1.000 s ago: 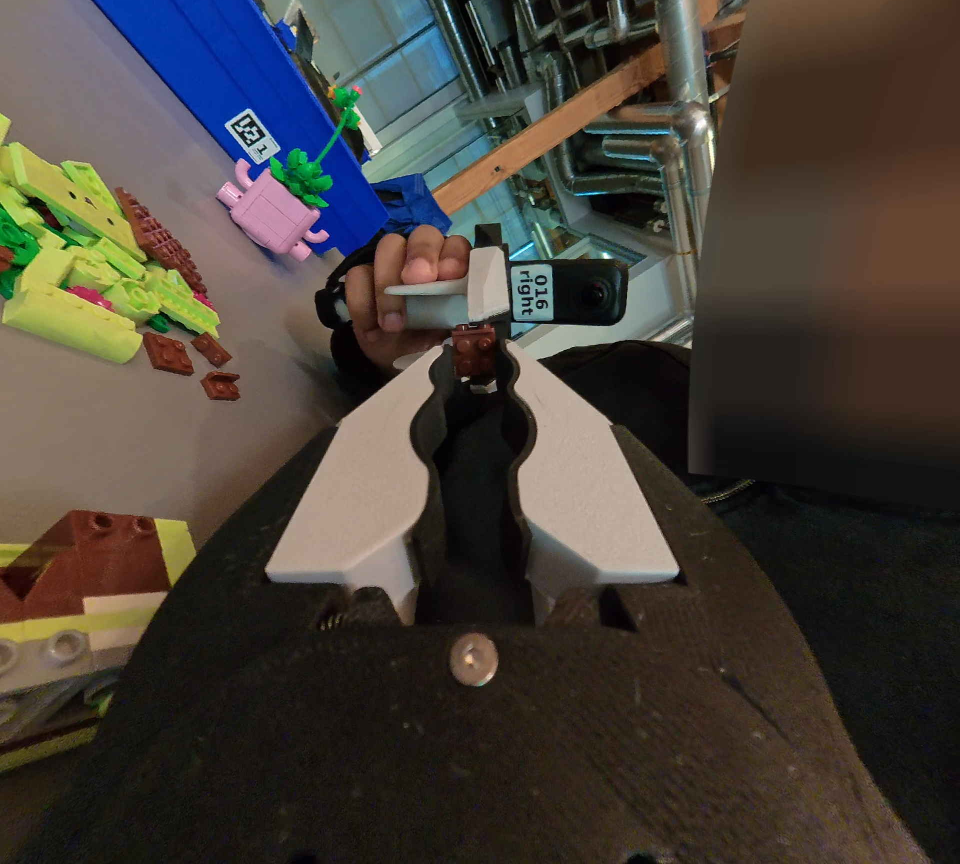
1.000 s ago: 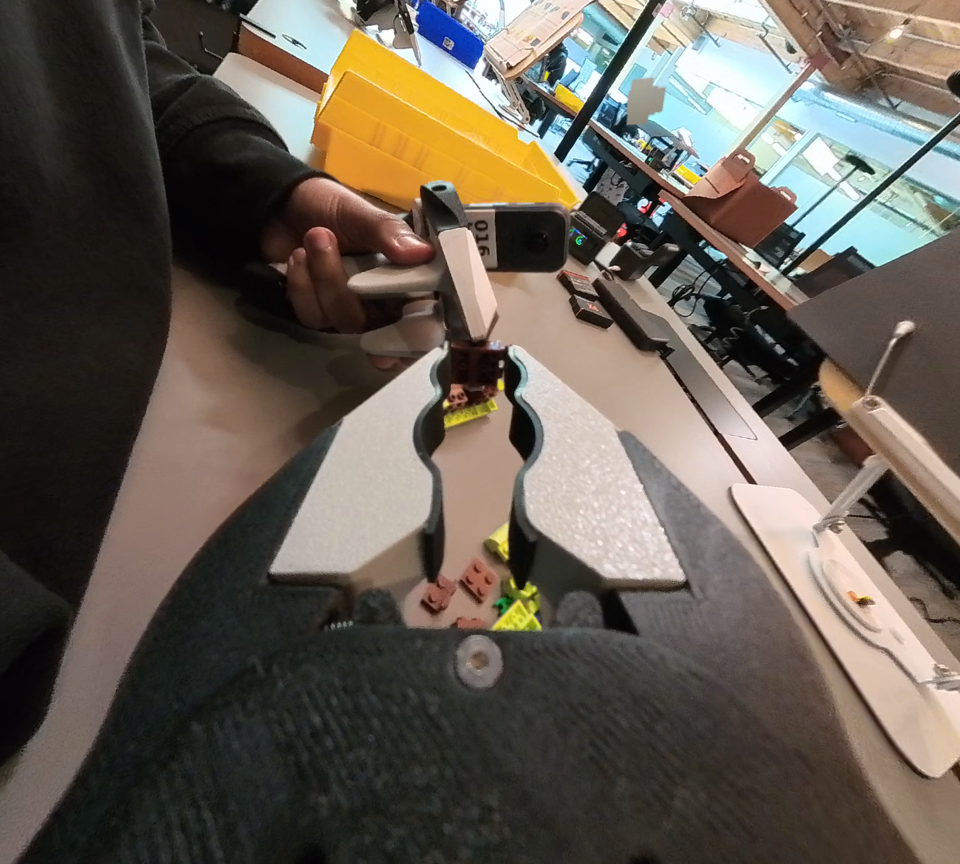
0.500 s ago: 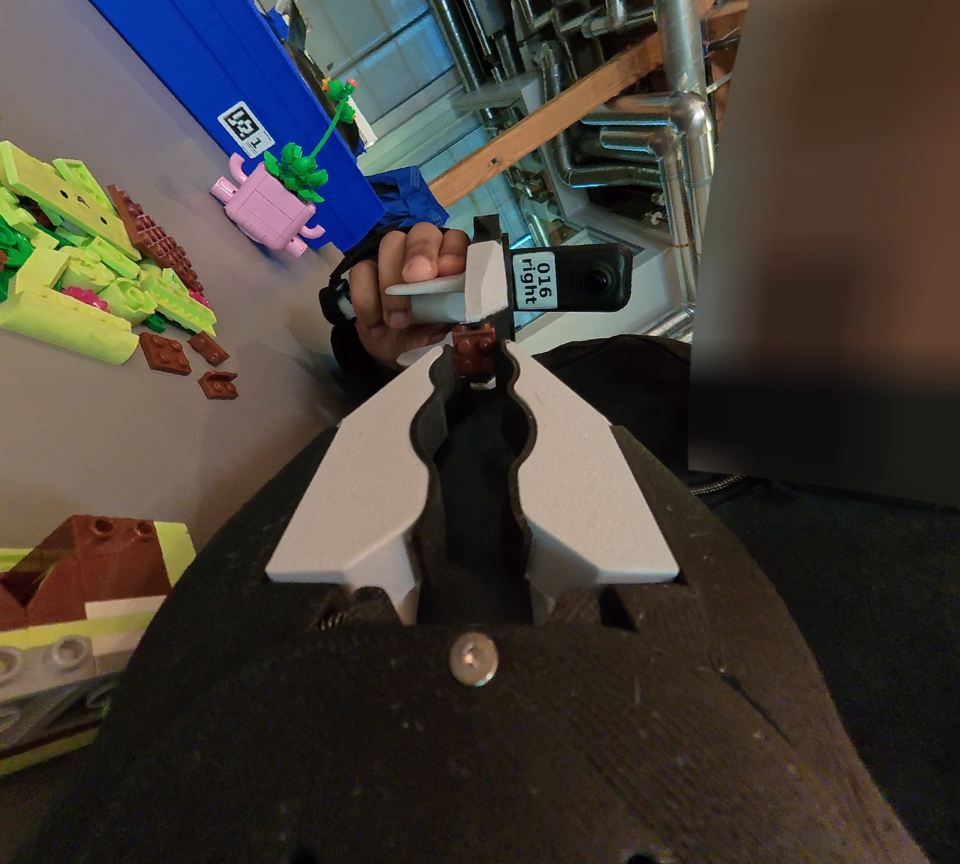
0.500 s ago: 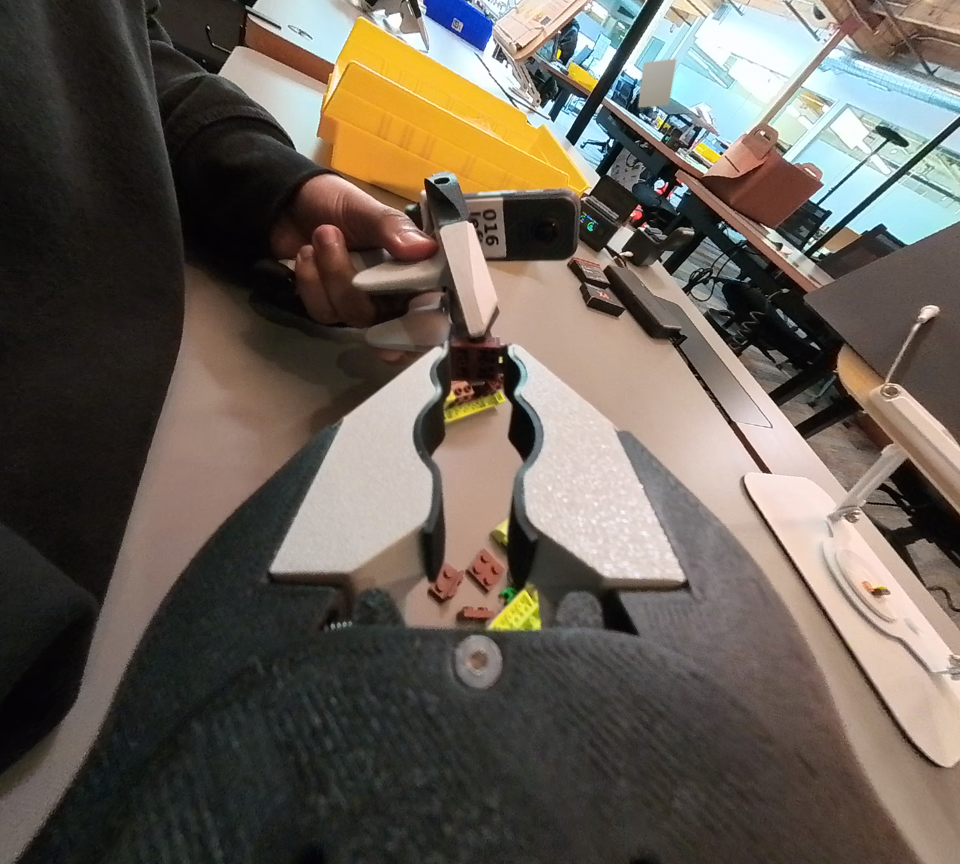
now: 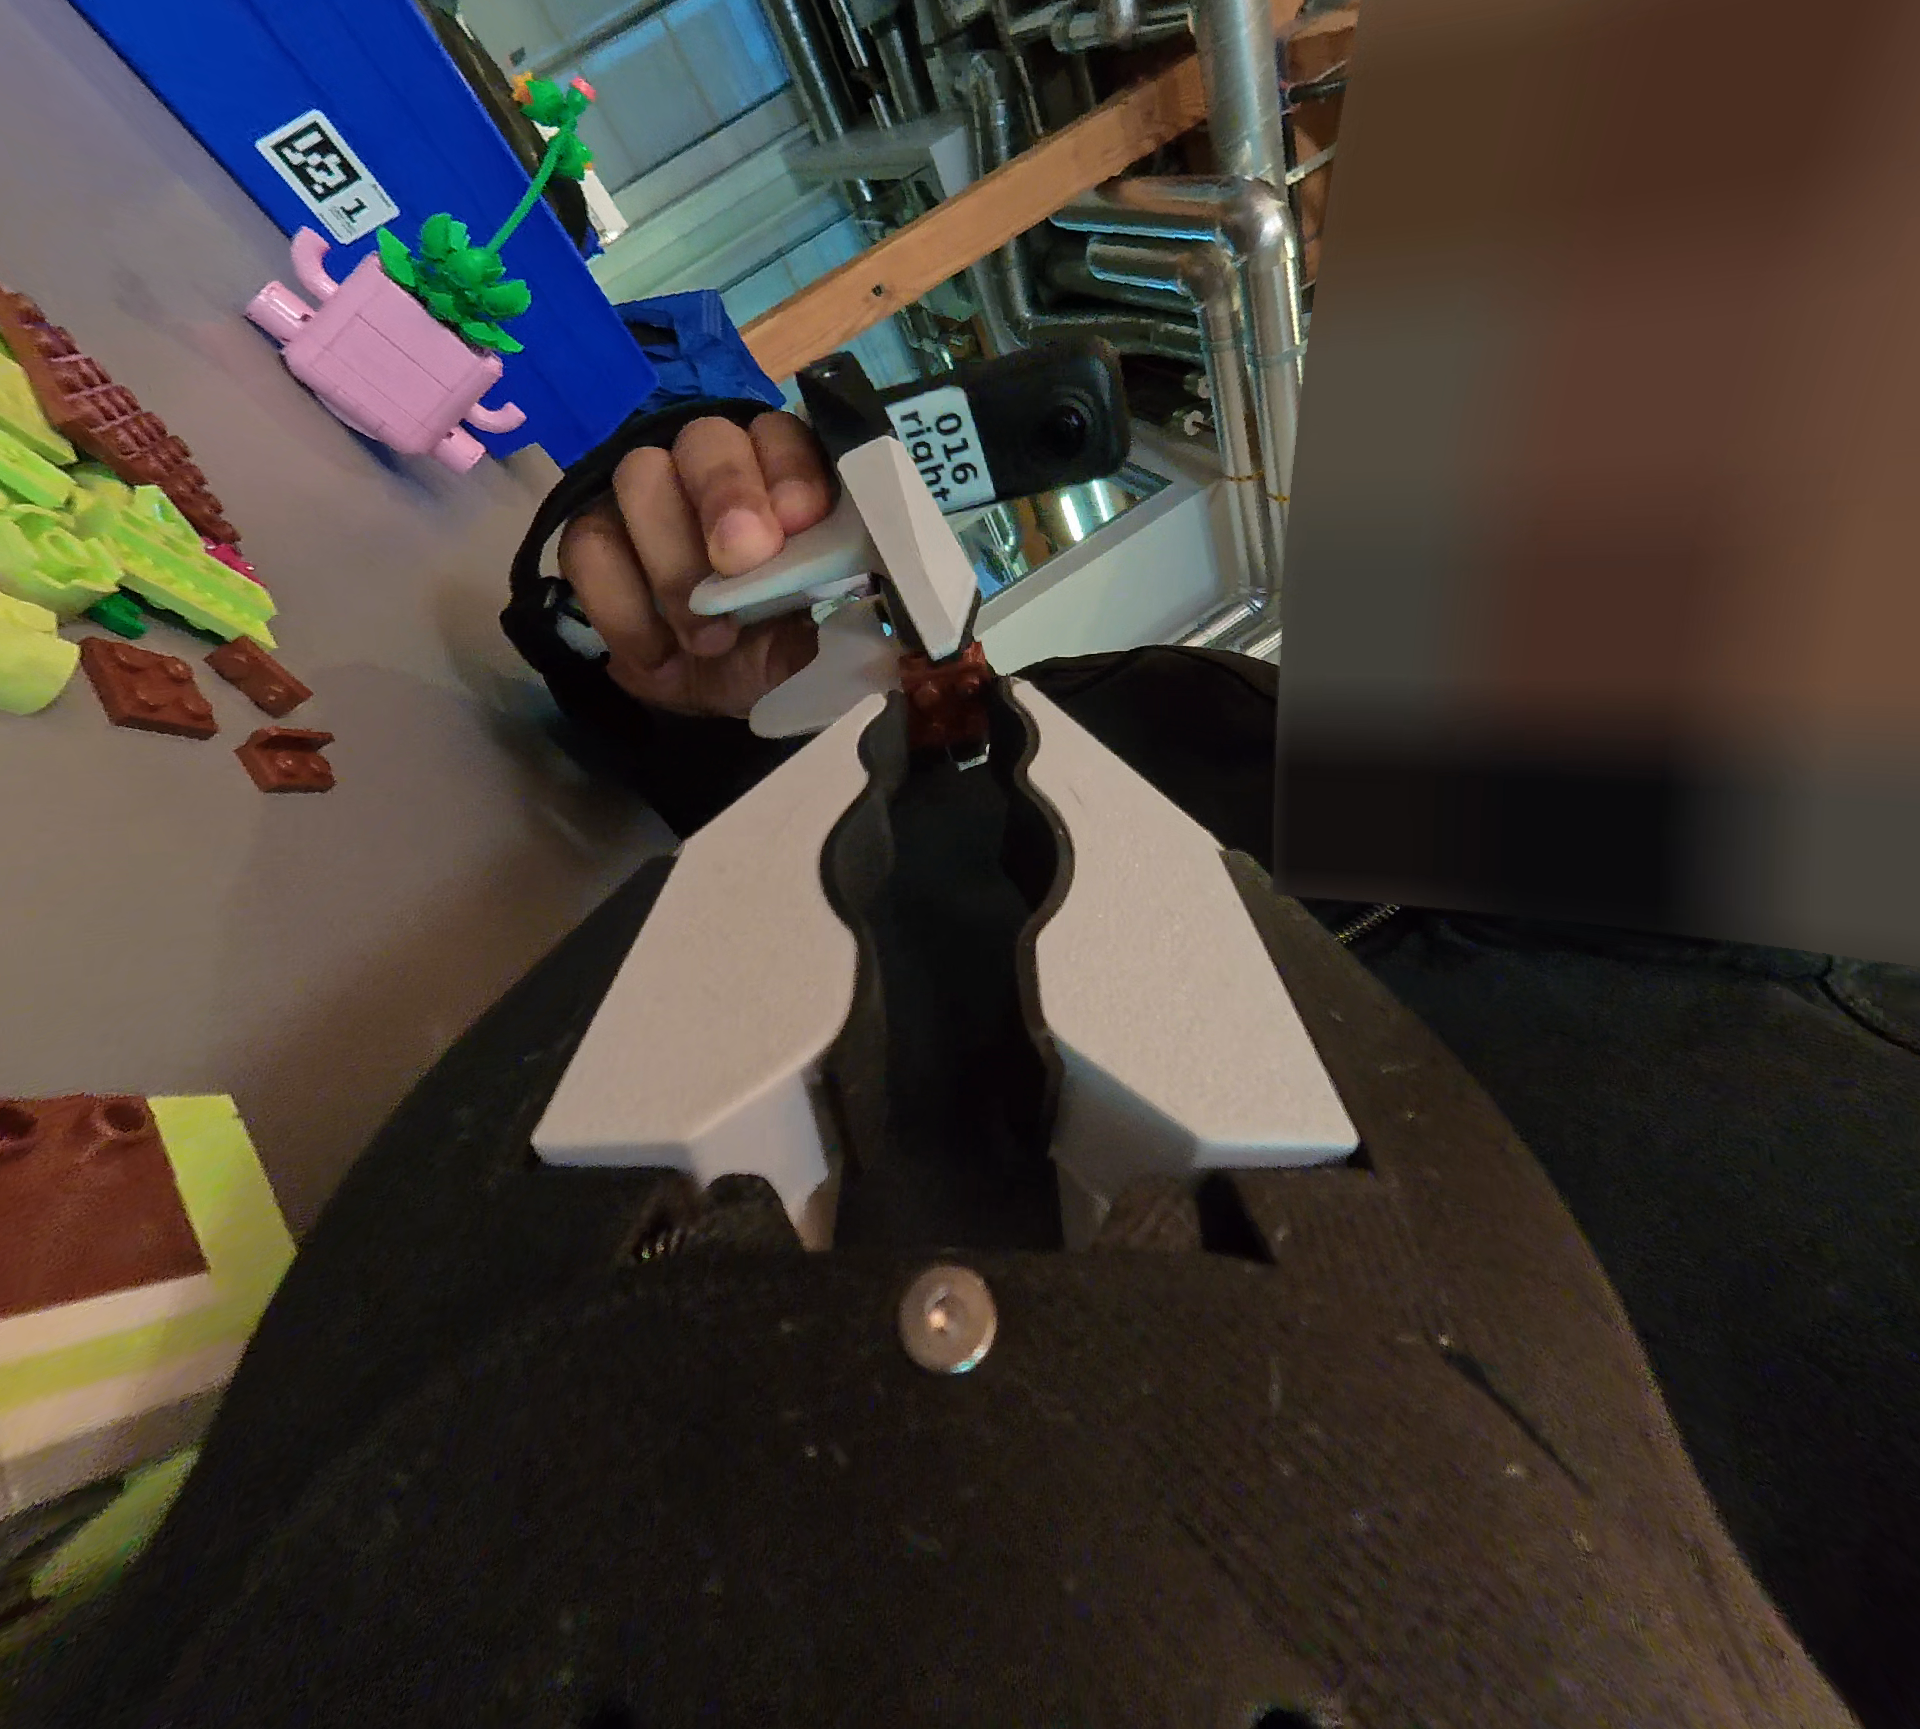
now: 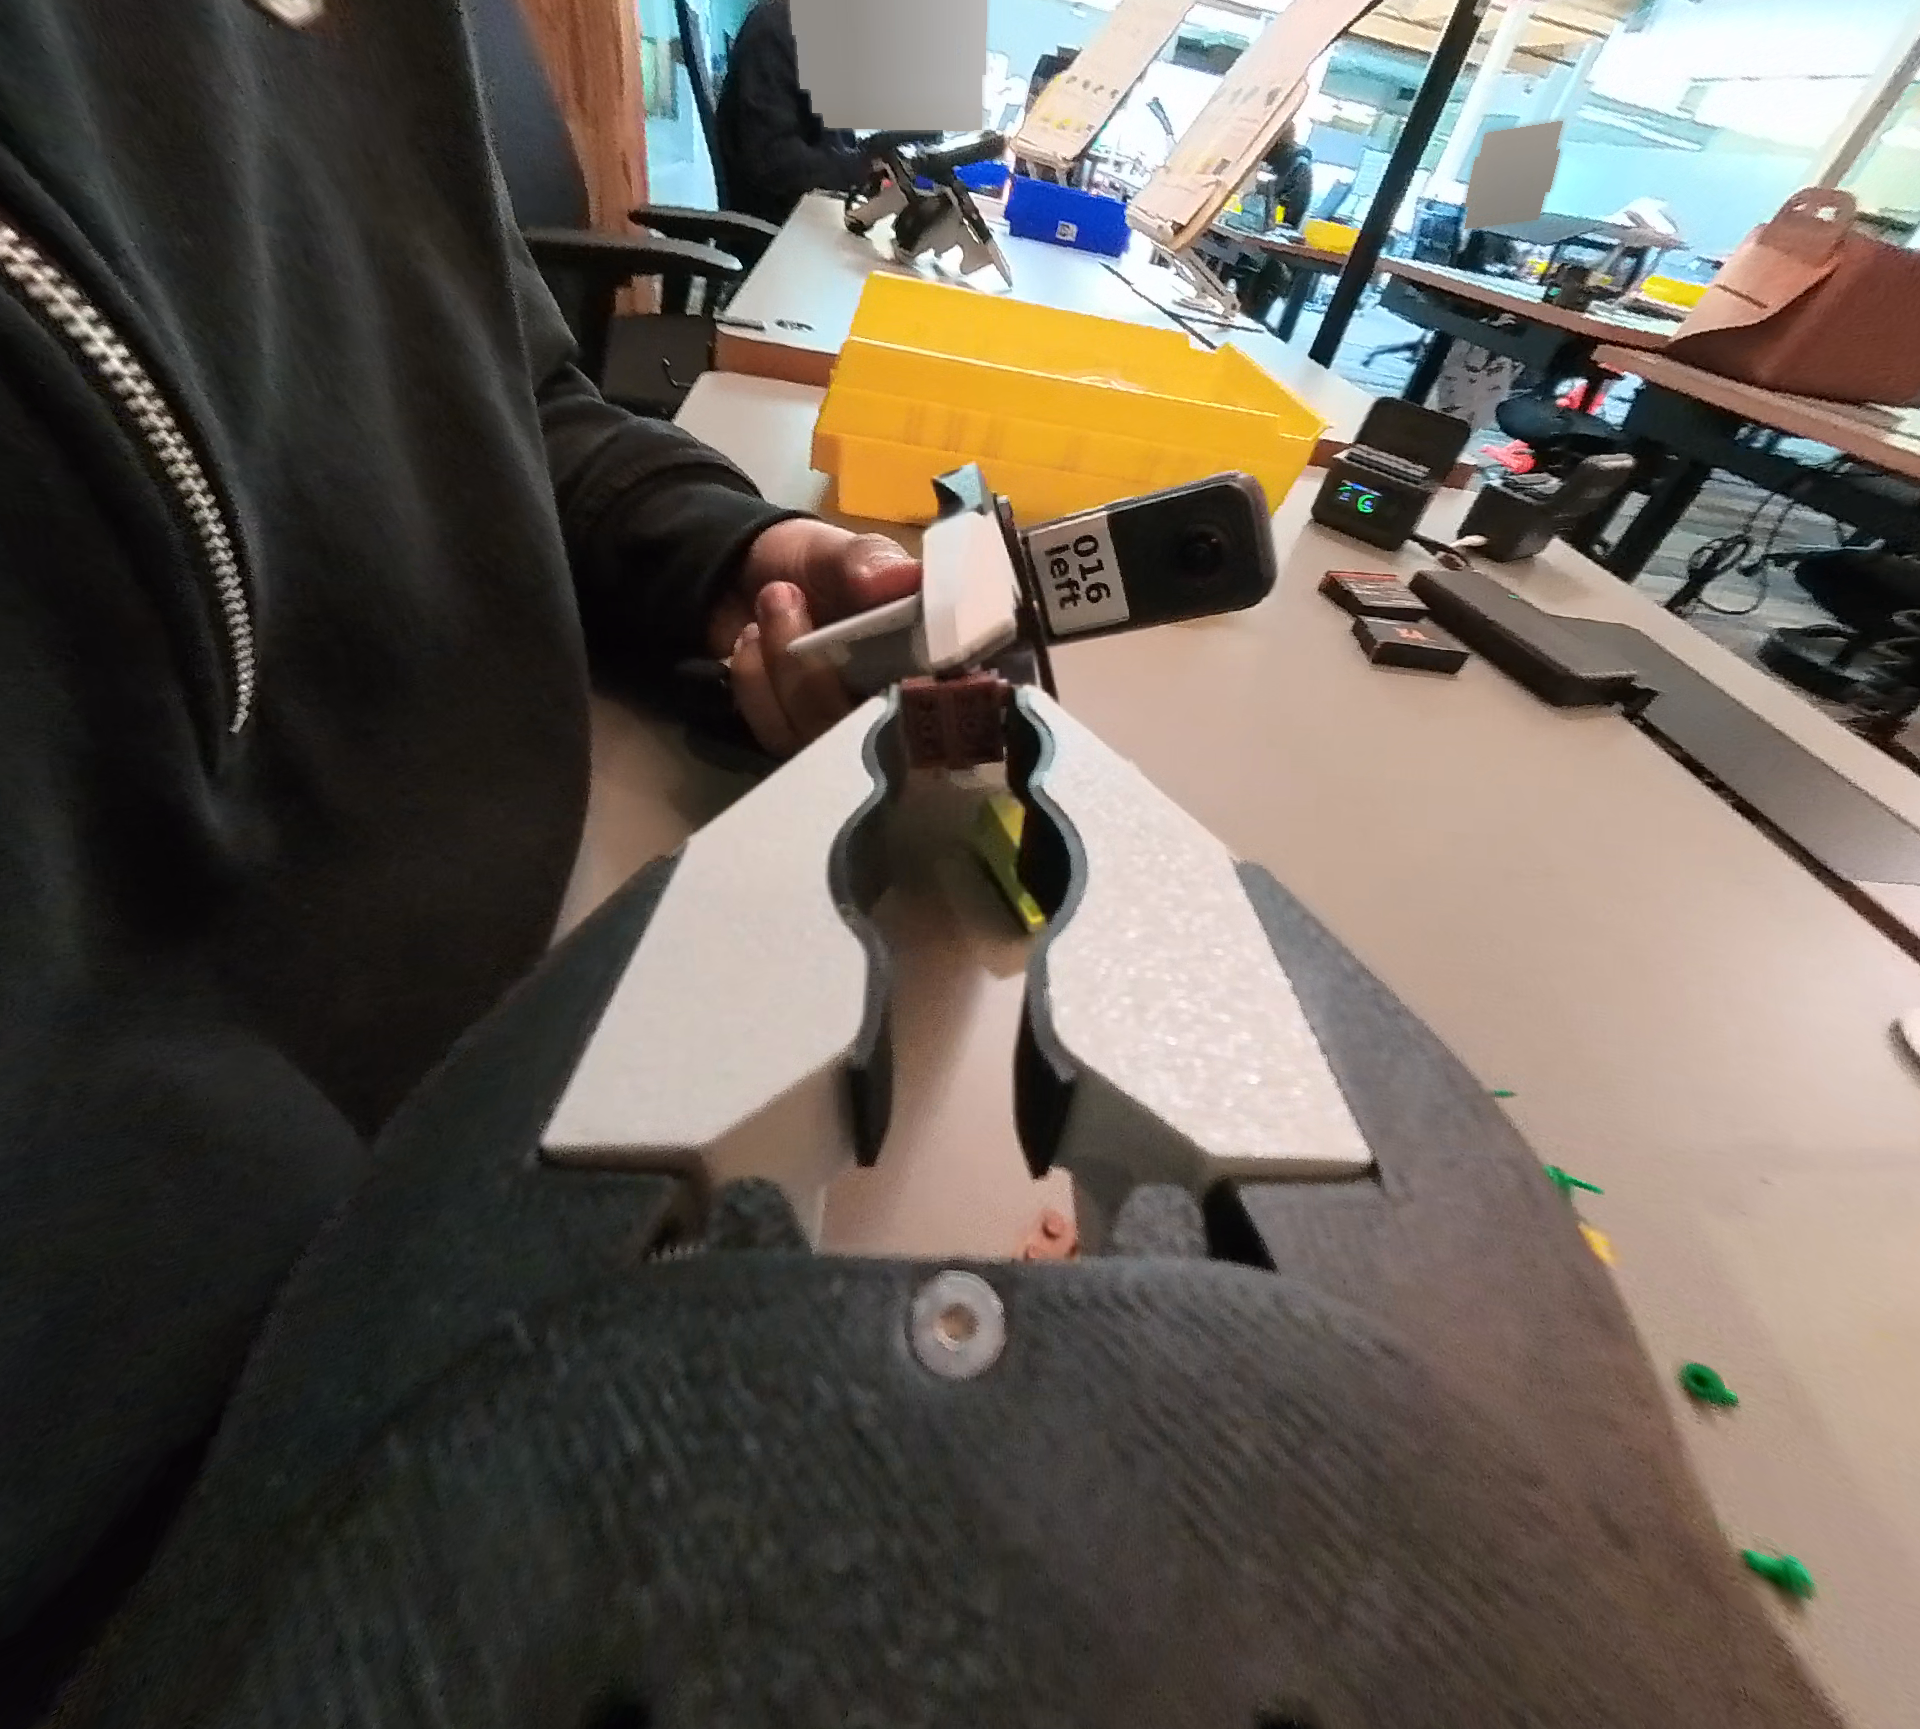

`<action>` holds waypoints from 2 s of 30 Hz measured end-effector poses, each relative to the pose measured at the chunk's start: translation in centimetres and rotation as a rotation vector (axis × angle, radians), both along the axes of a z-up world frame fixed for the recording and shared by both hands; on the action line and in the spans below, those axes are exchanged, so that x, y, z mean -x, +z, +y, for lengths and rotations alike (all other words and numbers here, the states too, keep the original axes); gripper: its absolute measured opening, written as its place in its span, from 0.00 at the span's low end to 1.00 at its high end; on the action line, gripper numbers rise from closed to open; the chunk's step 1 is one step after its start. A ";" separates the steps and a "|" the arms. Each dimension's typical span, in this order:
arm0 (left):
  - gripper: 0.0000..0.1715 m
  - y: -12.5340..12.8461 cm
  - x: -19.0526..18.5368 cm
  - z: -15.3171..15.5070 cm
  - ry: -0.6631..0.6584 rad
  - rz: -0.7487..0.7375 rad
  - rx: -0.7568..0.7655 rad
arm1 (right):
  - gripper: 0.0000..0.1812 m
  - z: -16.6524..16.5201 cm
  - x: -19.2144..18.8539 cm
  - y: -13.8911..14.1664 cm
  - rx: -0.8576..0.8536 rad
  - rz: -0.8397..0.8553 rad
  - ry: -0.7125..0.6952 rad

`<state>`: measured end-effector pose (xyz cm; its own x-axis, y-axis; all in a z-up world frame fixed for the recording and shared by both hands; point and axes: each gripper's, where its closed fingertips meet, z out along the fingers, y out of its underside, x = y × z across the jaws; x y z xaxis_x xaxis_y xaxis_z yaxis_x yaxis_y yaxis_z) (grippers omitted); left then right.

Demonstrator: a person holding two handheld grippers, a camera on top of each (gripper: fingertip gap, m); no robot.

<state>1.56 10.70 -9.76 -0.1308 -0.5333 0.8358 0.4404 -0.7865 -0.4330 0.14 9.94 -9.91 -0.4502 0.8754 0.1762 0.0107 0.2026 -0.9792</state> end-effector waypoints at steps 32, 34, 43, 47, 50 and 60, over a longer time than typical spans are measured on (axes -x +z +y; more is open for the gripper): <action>0.06 -1.7 -0.1 0.4 0.018 0.112 0.026 | 0.10 0.2 0.2 -1.4 -0.215 0.021 -0.068; 0.06 -1.6 -0.1 0.5 0.024 0.100 0.032 | 0.10 0.4 0.2 -1.4 -0.194 0.003 -0.066; 0.00 -2.0 4.5 2.4 0.223 0.153 0.027 | 0.10 3.9 -1.5 0.6 -0.088 0.029 -0.142; 0.00 -0.6 1.1 1.3 0.152 0.186 -0.062 | 0.10 2.6 -0.3 -1.5 -0.216 -0.031 -0.151; 0.16 -1.5 1.7 1.6 0.189 0.231 -0.051 | 0.10 2.5 -0.3 -1.5 -0.186 -0.026 -0.132; 0.14 -2.2 0.0 1.4 0.175 0.326 -0.056 | 0.10 1.4 0.5 -2.2 -0.346 0.004 -0.160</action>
<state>1.52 12.06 -12.00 0.2342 -0.5705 0.7872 0.3981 -0.6824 -0.6130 -0.34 11.35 -12.13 -0.3111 0.8233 0.4748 0.0658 0.5171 -0.8534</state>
